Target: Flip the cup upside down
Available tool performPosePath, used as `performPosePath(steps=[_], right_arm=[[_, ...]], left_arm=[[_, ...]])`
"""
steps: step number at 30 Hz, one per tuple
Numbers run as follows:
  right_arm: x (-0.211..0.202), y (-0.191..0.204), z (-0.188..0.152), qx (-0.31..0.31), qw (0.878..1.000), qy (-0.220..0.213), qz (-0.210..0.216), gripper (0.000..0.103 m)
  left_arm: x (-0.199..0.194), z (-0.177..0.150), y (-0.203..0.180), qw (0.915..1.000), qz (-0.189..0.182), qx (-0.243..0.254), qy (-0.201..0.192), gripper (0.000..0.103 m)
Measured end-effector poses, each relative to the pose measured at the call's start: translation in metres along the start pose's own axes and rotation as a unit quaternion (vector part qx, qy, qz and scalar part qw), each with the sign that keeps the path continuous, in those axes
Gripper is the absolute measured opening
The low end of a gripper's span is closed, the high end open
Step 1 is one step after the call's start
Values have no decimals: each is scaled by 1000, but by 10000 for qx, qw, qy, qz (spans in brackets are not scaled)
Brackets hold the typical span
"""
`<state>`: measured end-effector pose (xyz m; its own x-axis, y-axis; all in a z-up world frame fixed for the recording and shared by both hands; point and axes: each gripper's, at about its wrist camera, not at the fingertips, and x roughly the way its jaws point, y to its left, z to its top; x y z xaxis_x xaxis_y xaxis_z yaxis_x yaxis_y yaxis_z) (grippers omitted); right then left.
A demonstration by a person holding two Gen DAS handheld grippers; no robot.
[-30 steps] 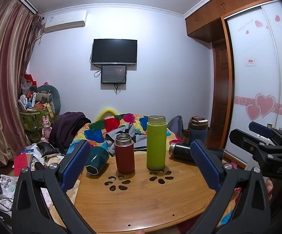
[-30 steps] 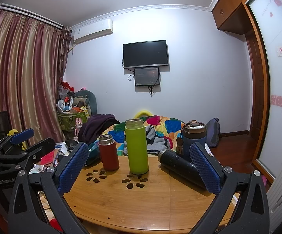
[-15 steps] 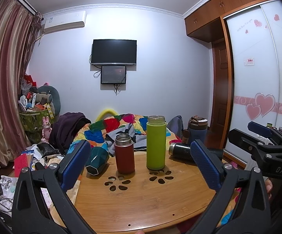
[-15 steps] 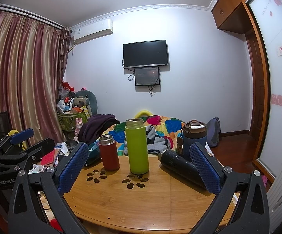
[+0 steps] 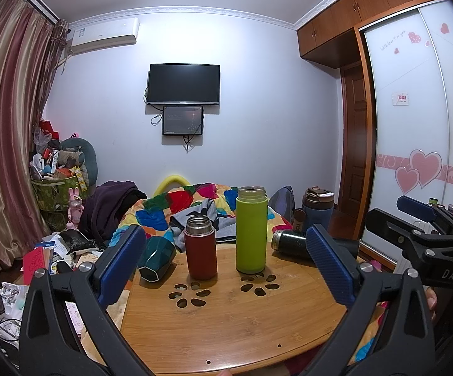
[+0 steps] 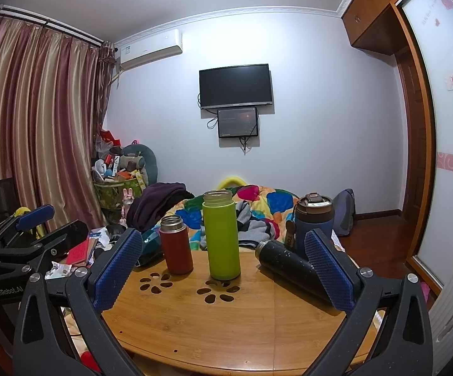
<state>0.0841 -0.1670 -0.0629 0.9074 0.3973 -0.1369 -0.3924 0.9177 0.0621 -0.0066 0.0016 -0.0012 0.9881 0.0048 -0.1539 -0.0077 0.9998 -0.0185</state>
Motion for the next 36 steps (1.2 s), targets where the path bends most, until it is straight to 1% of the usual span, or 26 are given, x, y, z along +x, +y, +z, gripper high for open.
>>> performPosePath(steps=[13, 21, 26, 30, 33, 36], right_arm=[[0, 1, 0, -6, 10000, 17, 21, 103], [6, -3, -5, 52, 9999, 101, 27, 103], [11, -9, -8, 111, 9998, 177, 9, 103], [16, -16, -12, 142, 9995, 267, -43, 103], [24, -29, -14, 224, 9991, 363, -26, 103], [36, -45, -20, 271, 9981, 517, -180, 103]], left_arm=[[1, -1, 0, 10000, 22, 1, 21, 103], [6, -2, 1, 9999, 30, 22, 123, 103], [16, -2, 0, 9997, 9, 25, 237, 103], [27, -3, -1, 9994, -72, 28, 349, 103], [39, -5, -2, 9988, -227, 13, 423, 103], [54, -9, -2, 9980, -413, -75, 481, 103]])
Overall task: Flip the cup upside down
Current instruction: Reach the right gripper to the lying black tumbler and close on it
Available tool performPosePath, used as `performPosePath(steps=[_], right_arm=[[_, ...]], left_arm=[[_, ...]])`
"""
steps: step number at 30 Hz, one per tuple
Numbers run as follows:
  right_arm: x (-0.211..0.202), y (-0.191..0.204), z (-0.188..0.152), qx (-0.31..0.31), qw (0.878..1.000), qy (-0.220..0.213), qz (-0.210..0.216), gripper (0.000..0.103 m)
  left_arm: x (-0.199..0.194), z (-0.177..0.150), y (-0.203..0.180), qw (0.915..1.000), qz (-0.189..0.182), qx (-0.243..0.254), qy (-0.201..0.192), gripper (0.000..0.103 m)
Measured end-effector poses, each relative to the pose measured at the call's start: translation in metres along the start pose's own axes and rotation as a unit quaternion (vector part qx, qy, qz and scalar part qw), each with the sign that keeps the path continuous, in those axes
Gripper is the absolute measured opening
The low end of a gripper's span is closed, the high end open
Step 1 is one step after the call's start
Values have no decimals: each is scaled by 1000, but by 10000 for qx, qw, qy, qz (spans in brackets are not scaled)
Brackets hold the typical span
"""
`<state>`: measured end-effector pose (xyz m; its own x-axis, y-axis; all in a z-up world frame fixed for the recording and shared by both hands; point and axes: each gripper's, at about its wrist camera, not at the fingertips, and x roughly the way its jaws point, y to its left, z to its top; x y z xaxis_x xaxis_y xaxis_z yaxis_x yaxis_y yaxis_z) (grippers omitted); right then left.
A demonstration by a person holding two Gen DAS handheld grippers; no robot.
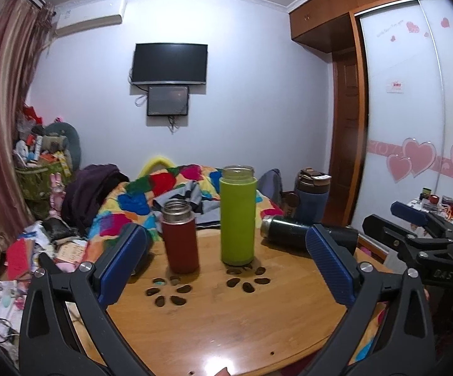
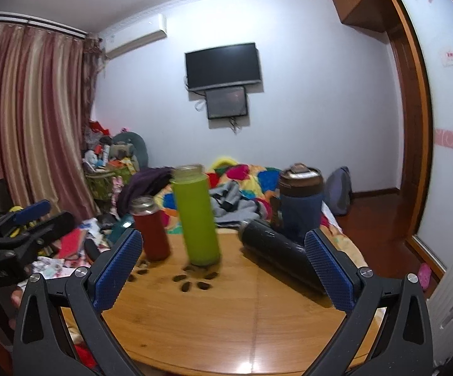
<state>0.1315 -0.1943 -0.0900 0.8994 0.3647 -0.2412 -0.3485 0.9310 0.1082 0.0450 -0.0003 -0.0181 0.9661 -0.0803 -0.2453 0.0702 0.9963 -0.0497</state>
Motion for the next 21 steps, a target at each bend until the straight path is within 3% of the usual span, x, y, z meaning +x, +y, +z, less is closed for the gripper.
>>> performPosePath(steps=[7, 16, 21], right_arm=[[48, -52, -9, 69, 9978, 648, -78, 103], [110, -107, -30, -105, 9874, 1557, -266, 103], [136, -127, -31, -96, 9809, 1943, -56, 97]], left_arm=[[51, -13, -3, 9970, -236, 107, 734, 103], [97, -33, -14, 9907, -306, 368, 1277, 103], [112, -37, -20, 9875, -360, 571, 1426, 103]])
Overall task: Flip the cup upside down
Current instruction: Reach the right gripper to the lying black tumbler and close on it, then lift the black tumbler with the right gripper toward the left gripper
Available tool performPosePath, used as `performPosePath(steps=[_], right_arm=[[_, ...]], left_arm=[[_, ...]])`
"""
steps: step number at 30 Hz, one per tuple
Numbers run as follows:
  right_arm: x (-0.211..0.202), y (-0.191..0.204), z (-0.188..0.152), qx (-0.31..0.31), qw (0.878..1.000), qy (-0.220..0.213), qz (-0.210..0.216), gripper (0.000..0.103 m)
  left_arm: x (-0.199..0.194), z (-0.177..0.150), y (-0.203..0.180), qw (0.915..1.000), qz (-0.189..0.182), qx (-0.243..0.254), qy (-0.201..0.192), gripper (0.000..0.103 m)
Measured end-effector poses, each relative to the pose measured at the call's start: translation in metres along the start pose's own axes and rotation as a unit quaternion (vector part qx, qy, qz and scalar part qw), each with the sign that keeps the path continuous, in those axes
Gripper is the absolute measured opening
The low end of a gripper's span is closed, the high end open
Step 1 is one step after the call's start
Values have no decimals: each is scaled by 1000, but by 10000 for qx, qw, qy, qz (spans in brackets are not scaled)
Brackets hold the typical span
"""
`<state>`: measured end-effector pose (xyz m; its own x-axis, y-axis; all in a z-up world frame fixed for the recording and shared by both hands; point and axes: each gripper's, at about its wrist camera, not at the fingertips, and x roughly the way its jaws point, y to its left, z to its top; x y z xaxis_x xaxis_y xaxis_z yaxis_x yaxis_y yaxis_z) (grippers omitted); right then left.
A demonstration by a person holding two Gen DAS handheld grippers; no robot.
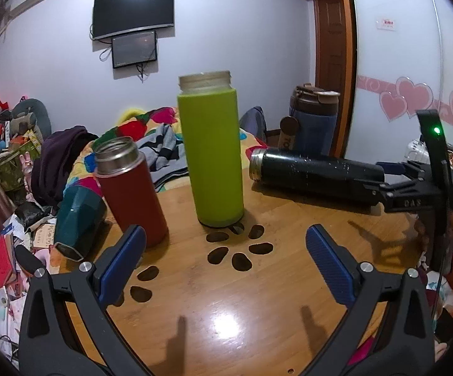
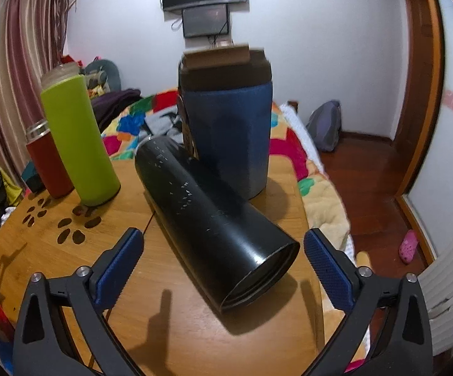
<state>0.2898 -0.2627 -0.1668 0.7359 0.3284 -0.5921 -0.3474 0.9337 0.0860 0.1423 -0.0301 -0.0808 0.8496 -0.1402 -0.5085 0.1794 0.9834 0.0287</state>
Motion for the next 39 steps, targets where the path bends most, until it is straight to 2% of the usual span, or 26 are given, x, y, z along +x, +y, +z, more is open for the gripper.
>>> performPosePath(steps=[5, 8, 10, 13, 15, 21, 26, 31, 34, 39], right_arm=[[15, -12, 6, -141, 9984, 449, 310, 83], [22, -15, 7, -184, 9968, 600, 495, 83], [22, -12, 6, -312, 9965, 618, 461, 83], [19, -4, 4, -445, 9966, 579, 387, 79], [14, 1, 0, -458, 9965, 551, 430, 73], [-9, 18, -20, -107, 9975, 466, 526, 64], [-31, 38, -37, 92, 9988, 358, 320, 63], [-63, 49, -41, 215, 9994, -3, 266, 61], [-84, 59, -37, -7, 9996, -215, 164, 61], [-103, 72, -38, -239, 9988, -299, 303, 61]], left_arm=[[7, -4, -3, 9998, -155, -81, 79, 103], [8, -6, -6, 9997, -206, -64, 100, 103], [8, -8, -8, 9997, -219, -38, 100, 103], [7, -10, -11, 9997, -227, 5, 76, 103], [5, -12, -12, 9997, -227, 37, 27, 103], [3, -23, -18, 9993, -285, 144, -198, 103], [5, -33, -30, 9986, -273, 349, -287, 103], [1, -42, -45, 9968, -346, 583, -420, 103], [-1, -43, -55, 9949, -366, 812, -474, 103], [3, -44, -72, 9920, -461, 1124, -335, 103]])
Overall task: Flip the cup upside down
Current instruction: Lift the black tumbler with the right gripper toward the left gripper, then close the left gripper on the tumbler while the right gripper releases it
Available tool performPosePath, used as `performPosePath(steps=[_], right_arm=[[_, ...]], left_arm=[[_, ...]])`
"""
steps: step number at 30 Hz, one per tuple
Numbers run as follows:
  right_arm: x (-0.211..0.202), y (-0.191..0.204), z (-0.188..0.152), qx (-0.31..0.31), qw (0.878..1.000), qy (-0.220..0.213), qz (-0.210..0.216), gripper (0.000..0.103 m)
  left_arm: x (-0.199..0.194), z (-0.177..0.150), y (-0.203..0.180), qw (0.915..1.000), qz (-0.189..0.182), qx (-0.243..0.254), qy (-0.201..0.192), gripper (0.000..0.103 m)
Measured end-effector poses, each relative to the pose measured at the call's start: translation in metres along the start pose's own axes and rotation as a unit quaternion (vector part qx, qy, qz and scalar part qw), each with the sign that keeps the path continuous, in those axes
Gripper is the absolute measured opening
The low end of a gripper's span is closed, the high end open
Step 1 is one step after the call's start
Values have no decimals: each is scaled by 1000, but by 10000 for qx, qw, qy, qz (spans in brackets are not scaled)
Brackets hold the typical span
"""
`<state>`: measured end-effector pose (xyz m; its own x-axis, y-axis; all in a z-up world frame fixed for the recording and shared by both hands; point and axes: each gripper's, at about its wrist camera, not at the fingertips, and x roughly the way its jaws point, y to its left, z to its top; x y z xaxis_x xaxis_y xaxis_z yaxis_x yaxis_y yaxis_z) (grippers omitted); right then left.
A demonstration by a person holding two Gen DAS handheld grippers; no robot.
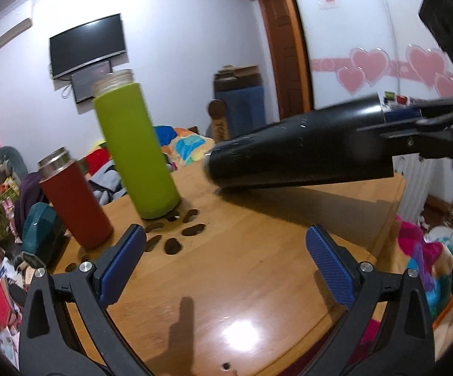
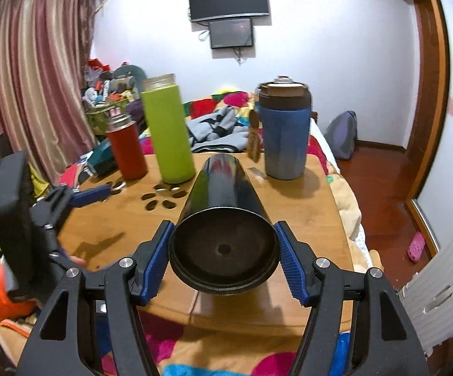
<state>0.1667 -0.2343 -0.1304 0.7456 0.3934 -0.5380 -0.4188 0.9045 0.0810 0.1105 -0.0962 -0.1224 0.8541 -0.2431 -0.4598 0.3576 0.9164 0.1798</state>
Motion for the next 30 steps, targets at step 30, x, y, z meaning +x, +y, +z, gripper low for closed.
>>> performPosePath(steps=[30], right_arm=[[-39, 72, -10, -1424, 9835, 144, 1110, 62]], left_arm=[[-31, -11, -30, 9878, 361, 825, -1271, 93]])
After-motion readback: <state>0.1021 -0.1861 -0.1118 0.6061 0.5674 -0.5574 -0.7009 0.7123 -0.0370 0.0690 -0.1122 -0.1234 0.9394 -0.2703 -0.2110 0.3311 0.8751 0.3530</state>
